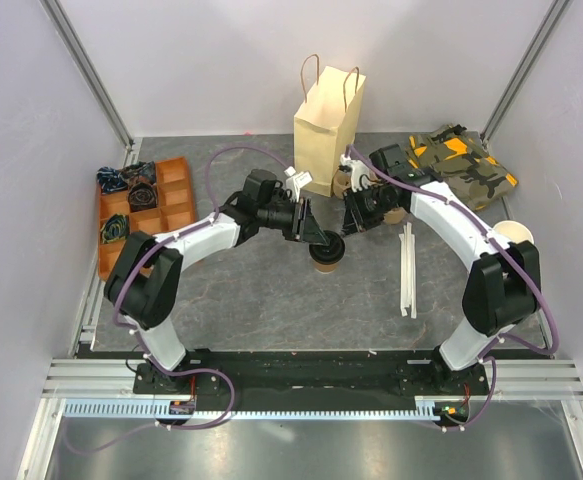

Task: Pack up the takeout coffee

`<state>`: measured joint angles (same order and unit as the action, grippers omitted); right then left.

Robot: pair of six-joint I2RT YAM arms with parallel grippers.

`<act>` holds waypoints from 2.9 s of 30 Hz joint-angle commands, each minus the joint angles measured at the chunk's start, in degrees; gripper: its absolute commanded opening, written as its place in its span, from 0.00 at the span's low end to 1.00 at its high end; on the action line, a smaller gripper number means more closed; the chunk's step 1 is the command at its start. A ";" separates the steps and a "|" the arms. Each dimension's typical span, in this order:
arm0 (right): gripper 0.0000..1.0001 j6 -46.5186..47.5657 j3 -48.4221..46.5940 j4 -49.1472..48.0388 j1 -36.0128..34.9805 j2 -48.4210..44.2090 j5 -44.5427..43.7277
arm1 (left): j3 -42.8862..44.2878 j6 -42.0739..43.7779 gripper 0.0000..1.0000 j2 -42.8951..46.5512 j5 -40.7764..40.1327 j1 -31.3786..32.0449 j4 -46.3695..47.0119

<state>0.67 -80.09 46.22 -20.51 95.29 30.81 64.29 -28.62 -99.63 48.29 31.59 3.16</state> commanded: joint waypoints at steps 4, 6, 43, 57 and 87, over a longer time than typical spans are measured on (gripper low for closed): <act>0.26 2.06 -4.54 0.89 -4.36 -1.95 -9.79 | 1.10 -0.91 0.31 -3.72 -1.18 -0.04 -2.45; 0.28 1.80 -4.63 0.89 -4.54 -1.60 -10.33 | 1.10 -0.65 0.29 -4.25 -1.36 -0.04 -2.81; 0.22 3.46 0.38 -3.50 -5.33 4.30 -9.37 | 1.98 3.40 0.21 -8.03 -6.19 -0.13 -10.28; 0.31 1.44 -3.23 -2.89 -5.06 -0.45 -3.21 | 5.75 1.99 0.37 -1.18 -2.07 -0.22 -7.38; 0.26 5.13 -2.34 -2.10 -3.31 4.20 -2.60 | 0.48 -3.37 0.34 -0.74 -0.83 -0.39 -1.49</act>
<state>3.86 -78.65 45.30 -24.05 97.23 27.57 65.76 -31.33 -100.68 46.85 31.46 0.14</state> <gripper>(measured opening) 0.259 0.344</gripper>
